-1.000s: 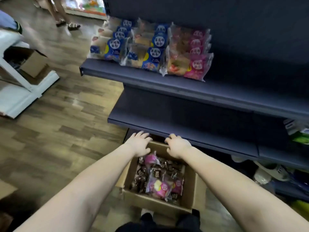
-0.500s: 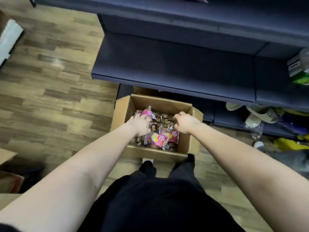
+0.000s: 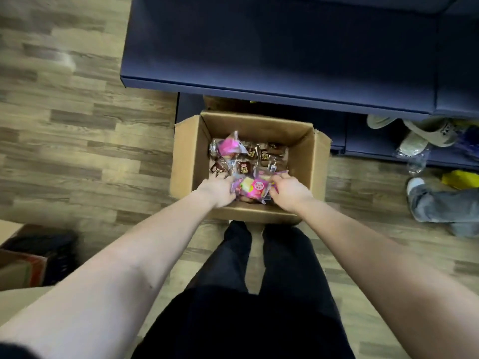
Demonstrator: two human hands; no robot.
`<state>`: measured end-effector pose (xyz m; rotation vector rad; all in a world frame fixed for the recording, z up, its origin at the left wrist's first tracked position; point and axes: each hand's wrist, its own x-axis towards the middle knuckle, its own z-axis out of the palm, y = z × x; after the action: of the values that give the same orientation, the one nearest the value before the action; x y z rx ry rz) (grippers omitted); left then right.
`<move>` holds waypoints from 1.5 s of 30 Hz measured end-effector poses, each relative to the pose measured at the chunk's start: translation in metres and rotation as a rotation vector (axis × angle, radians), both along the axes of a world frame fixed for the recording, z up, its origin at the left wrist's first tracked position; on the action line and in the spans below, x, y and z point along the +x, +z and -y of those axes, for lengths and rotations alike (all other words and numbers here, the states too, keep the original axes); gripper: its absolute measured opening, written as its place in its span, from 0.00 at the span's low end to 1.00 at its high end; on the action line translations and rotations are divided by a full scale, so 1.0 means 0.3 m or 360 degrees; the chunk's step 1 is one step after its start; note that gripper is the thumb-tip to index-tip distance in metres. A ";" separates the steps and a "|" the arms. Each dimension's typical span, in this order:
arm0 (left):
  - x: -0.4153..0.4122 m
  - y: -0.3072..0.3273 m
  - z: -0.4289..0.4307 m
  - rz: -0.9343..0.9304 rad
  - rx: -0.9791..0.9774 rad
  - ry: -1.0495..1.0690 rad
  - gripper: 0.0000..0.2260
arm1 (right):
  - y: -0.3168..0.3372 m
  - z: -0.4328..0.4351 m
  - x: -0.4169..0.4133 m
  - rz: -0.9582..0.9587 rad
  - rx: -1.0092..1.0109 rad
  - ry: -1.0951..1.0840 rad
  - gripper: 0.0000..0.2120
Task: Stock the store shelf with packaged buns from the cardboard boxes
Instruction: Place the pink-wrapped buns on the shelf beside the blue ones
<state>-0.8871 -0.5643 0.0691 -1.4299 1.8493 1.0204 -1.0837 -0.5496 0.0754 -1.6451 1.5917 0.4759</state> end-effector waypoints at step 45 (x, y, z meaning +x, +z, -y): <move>-0.347 -0.989 0.064 0.0438 -0.0120 -0.0533 0.31 | -1.103 0.097 -0.121 -0.0472 0.0534 -0.0192 0.39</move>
<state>-0.9912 -0.5836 -0.2277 -1.1803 1.8541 0.5657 -1.1200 -0.5788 -0.2556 -1.2612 1.7012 0.9036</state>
